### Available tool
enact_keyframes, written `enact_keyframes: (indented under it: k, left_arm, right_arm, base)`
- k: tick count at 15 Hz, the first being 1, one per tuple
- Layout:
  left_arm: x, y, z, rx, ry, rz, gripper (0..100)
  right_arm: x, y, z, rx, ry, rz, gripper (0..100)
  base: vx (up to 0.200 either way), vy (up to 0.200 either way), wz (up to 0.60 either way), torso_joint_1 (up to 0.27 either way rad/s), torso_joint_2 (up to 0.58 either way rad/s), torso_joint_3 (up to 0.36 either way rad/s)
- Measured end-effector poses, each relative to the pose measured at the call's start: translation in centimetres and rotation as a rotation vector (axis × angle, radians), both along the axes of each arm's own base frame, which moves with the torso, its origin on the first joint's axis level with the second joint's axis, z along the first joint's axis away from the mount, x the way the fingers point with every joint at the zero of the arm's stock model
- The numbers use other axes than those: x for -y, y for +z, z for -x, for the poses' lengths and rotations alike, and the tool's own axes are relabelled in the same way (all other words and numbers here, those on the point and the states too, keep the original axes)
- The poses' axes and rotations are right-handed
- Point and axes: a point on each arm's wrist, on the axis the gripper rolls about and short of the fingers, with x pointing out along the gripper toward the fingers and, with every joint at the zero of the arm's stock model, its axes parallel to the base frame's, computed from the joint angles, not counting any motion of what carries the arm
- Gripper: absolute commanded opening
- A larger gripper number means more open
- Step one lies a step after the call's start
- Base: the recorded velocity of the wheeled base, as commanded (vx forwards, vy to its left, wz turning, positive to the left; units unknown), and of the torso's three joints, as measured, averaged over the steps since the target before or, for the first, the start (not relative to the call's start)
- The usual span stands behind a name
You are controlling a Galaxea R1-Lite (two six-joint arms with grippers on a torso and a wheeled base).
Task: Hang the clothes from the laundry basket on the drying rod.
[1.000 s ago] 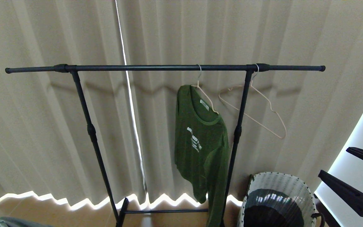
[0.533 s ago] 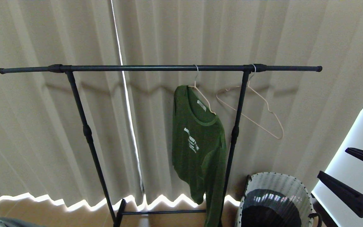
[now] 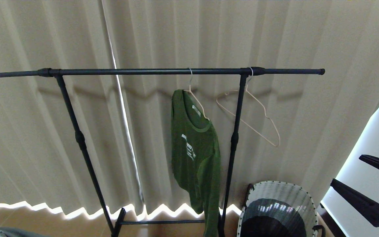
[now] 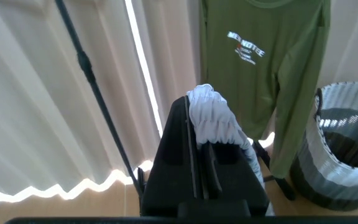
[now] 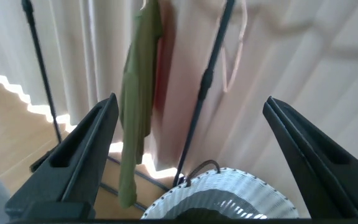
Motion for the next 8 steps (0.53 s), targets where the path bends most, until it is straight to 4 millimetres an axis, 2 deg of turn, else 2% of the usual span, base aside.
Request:
enact_keyframes:
  k: [5,8]
  left_arm:
    - [0.01,-0.07,-0.04,-0.011,0.003,-0.002,0]
    - [0.03,-0.37,-0.13,-0.025,0.003,-0.006,0]
  right_arm:
    - [0.0,-0.05,0.01,-0.002,-0.001,0.0,100]
    - [0.0,-0.05,0.01,-0.001,0.0,0.0,100]
  base:
    - [0.0,0.0,0.0,0.0,0.0,0.0]
    - [0.2,0.0,0.0,-0.001,-0.01,0.002]
